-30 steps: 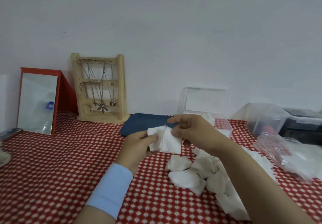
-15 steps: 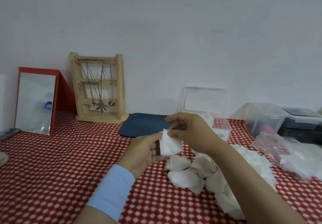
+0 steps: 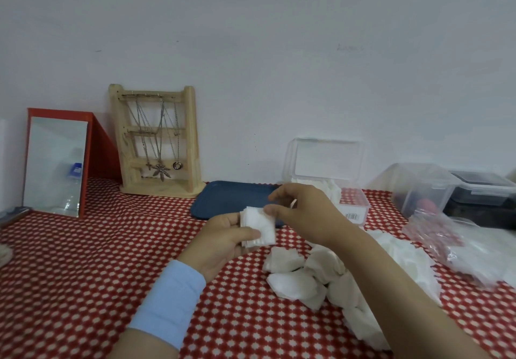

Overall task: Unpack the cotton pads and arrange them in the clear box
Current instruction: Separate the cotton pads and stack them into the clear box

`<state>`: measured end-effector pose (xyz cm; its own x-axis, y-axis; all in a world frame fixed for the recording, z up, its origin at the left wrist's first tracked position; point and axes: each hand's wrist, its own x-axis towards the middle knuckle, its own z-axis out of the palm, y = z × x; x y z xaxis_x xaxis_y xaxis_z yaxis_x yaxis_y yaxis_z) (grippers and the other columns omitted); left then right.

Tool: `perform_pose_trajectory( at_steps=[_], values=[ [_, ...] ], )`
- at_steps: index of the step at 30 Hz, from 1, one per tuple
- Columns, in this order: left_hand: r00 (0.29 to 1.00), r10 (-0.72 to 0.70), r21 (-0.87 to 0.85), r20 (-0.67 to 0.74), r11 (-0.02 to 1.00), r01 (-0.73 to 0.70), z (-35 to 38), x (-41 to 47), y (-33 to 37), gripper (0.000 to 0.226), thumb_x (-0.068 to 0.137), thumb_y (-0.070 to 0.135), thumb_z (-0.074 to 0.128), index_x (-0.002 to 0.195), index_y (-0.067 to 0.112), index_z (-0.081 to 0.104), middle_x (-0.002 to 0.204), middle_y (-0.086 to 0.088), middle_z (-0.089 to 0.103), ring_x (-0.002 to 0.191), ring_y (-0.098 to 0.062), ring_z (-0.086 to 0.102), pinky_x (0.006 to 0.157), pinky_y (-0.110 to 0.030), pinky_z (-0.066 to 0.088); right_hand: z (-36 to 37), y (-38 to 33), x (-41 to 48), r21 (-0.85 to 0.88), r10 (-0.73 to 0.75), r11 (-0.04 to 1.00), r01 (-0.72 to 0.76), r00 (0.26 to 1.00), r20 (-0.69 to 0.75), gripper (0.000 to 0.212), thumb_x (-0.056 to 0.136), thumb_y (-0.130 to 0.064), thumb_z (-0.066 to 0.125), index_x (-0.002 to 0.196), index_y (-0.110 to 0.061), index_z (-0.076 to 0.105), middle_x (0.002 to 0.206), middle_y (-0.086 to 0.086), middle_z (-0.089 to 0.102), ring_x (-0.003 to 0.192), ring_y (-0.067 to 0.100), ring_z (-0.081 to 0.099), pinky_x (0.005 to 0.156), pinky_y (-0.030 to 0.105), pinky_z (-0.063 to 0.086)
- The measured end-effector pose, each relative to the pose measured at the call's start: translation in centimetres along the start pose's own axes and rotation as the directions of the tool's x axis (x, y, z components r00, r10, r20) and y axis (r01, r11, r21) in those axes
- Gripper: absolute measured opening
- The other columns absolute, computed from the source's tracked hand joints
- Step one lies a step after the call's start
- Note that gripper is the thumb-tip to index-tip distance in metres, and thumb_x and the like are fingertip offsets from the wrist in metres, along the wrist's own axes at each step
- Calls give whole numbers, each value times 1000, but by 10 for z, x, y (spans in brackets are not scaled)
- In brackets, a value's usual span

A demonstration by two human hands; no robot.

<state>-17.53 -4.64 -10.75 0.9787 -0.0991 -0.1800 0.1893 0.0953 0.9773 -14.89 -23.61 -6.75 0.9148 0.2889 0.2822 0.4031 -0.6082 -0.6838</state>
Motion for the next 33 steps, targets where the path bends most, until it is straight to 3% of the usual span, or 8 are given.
perform_pose_trajectory(
  at_steps=[2,4,6,9,15,24,29,33],
  values=[
    [994,2,11,-112,1000,-1,-3,3,-1,30,92,-6,65,120,4,68,108,-14,77,103,-30,74,92,-43,59,-9,2,-2,-107,20,994,-7,992,128,9,87,-38,74,93,-32,72,95,-18,68,88,-1,62,80,20,49],
    [986,-14,-52,-166,999,5,-4,4,-1,23,95,0,63,117,5,68,110,-15,76,104,-30,73,91,-43,60,-18,2,-5,-233,89,972,0,924,371,17,85,-40,75,101,-33,77,102,-21,71,91,-2,63,81,18,50],
    [982,-30,-138,-186,990,4,-2,3,0,11,98,10,63,108,9,67,109,-16,75,104,-29,73,86,-41,60,-18,2,-7,-318,143,948,18,868,476,23,89,-38,73,111,-33,77,111,-21,71,97,-1,63,89,21,52],
    [979,-3,-112,-203,993,-20,0,3,0,7,98,15,65,102,12,69,107,-14,77,103,-28,74,91,-43,59,-4,4,-5,-426,176,905,-5,915,363,27,90,-31,72,117,-30,74,115,-14,70,100,7,64,94,28,54],
    [970,45,97,-240,995,-22,-3,4,-4,7,94,20,70,99,20,75,106,-6,79,104,-26,74,98,-52,56,10,10,-7,-540,273,840,-45,897,349,47,74,-43,85,118,-32,71,111,-11,67,99,12,61,88,27,53],
    [933,141,236,-331,970,-63,2,1,-3,15,96,15,64,87,8,74,95,-14,76,96,-30,72,91,-49,59,-10,12,-2,-256,169,962,-91,937,305,14,82,-35,81,83,-31,68,87,-16,65,78,2,61,67,17,45],
    [914,207,307,-350,947,-97,0,2,-4,25,93,17,63,91,-8,68,87,-23,69,78,-27,63,68,-37,47,-20,11,0,-81,128,990,-114,972,199,10,80,-22,83,86,-22,76,78,-11,72,69,0,66,69,22,53],
    [868,289,329,-404,931,-157,3,1,-3,27,94,18,62,89,-9,66,80,-23,65,71,-24,57,65,-36,44,-20,11,1,-166,137,980,-109,976,169,12,85,-23,79,97,-22,78,86,-15,71,79,2,67,71,16,51]
  ],
)
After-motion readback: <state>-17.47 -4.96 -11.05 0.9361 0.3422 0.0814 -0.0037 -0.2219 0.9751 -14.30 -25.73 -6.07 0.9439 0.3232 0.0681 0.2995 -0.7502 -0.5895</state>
